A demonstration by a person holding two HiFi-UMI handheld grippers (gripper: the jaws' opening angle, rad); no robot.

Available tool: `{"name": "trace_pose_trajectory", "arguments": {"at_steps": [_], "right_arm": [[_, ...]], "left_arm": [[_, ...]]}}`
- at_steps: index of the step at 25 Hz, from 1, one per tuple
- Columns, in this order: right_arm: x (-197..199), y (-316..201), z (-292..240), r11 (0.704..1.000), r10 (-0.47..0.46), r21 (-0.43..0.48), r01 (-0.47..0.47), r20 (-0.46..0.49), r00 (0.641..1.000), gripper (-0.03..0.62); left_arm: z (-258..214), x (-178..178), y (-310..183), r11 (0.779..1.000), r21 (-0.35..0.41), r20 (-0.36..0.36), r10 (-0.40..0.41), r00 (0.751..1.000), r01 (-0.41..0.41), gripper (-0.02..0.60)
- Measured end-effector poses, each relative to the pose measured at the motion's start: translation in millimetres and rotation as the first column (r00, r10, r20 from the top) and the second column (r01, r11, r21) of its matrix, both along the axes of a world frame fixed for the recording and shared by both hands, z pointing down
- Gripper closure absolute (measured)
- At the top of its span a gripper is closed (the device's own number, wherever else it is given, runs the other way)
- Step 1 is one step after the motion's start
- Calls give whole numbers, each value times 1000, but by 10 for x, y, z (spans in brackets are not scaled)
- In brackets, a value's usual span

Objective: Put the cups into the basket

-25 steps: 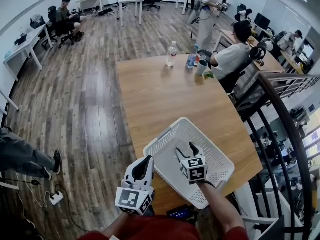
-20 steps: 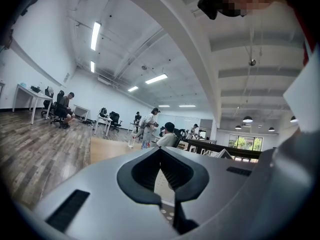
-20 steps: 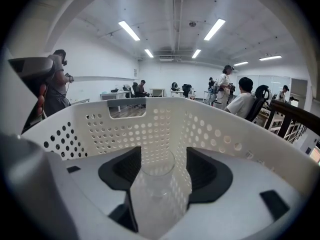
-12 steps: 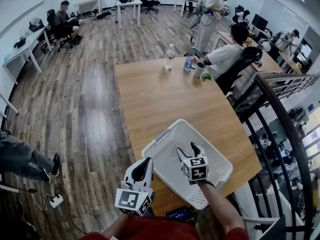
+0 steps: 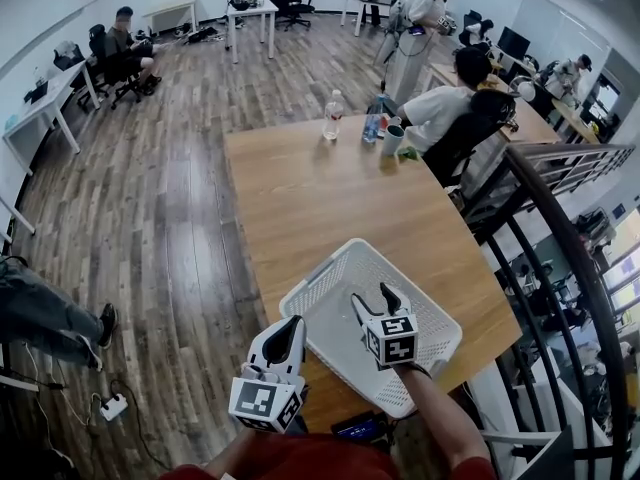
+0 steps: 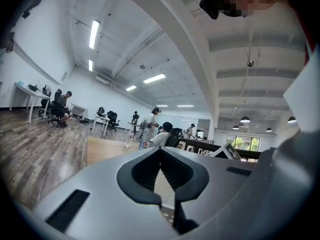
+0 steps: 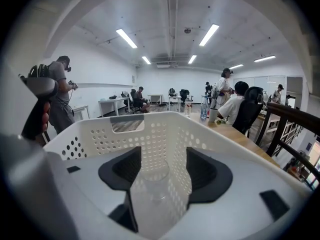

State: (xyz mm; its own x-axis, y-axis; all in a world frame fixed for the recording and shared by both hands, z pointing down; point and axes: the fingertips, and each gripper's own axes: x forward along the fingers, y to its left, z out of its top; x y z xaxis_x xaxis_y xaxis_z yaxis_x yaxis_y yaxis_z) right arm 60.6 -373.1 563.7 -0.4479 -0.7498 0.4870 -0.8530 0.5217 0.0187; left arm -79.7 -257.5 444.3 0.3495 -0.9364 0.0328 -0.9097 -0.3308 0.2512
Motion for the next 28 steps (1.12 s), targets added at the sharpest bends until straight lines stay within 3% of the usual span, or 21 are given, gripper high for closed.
{"name": "trace_pose_trajectory", "arguments": {"at_steps": [15,23,28], "right_arm": [[-39,275,-542,994,-29,102,25,42,999,327],[-50,520,-945,986,-49,162,25,145,988,327],[-37,689,-1174,979,-67,203,34,158,985,329]], "left_arm": [[-49,88,-39,999,13,8,32,999,-33,575],[-68,118,-61,999,14,22,41,999,-41,575],[-96,161,-46,999,17,32,51,998,-52,575]]}}
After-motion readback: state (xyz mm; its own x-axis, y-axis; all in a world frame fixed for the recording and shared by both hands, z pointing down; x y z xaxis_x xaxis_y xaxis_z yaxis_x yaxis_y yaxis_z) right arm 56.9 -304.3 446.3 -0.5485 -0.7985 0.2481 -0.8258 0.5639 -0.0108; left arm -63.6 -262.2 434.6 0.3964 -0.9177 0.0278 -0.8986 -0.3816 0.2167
